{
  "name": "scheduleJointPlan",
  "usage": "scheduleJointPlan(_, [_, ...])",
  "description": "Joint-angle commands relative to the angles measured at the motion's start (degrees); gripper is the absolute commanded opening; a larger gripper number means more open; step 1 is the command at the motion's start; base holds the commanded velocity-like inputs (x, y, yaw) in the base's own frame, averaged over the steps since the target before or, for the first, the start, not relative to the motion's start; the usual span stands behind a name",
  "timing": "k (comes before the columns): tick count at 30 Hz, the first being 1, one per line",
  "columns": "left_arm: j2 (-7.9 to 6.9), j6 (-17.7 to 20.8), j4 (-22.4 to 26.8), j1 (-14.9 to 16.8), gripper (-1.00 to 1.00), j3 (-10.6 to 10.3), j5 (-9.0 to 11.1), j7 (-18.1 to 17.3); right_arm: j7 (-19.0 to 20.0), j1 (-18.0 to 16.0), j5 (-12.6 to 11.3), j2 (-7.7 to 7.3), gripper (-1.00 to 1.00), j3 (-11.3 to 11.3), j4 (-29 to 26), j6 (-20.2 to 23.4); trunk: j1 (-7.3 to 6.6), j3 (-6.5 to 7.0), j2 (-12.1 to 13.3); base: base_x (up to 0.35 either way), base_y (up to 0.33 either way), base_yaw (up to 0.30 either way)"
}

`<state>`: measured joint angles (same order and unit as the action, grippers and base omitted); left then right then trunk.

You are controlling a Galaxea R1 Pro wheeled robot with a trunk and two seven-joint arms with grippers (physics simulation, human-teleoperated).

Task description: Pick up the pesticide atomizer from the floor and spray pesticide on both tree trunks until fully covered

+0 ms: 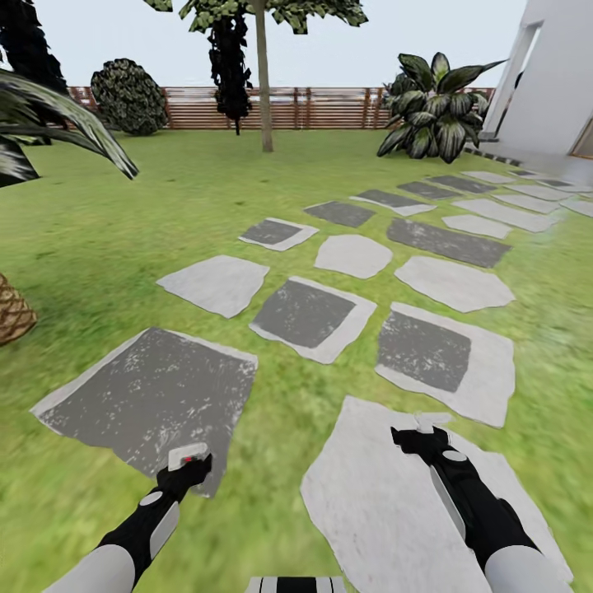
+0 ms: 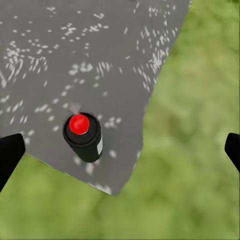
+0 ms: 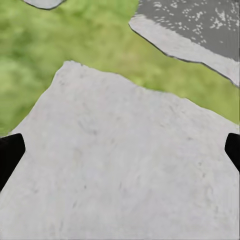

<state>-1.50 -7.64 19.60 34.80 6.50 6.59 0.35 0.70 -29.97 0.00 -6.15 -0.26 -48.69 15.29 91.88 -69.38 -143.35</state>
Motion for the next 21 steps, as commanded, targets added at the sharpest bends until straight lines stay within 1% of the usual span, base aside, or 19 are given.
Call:
scheduleJointPlan(1, [0.0,0.0,0.0,0.0,1.0,0.0,0.0,0.0,0.0,0.0,0.0,0.0,1.0,0.0,0.0,0.0,0.0,-0.05,0.0,0.316,-0.038,0.228])
scheduleJointPlan(6, [0.02,0.0,0.0,0.0,1.0,0.0,0.0,0.0,0.0,0.0,0.0,0.0,1.0,0.0,0.0,0.0,0.0,-0.31,0.0,0.309,-0.057,0.228])
scheduleJointPlan(12, [0.09,-0.1,0.0,0.0,1.0,0.0,0.0,0.0,0.0,0.0,0.0,0.0,1.0,0.0,0.0,0.0,0.0,-0.58,0.0,0.201,-0.204,0.245])
scheduleJointPlan(16, [0.17,-0.1,0.0,0.0,1.0,0.0,0.0,0.0,0.0,0.0,0.0,0.0,1.0,0.0,0.0,0.0,0.0,-0.66,0.0,0.078,-0.219,0.27])
scheduleJointPlan(21, [0.18,-0.1,0.0,0.0,1.0,0.0,0.1,0.0,0.0,0.0,0.0,0.0,1.0,0.0,-0.1,0.0,0.0,-0.67,0.0,0.006,-0.072,0.078])
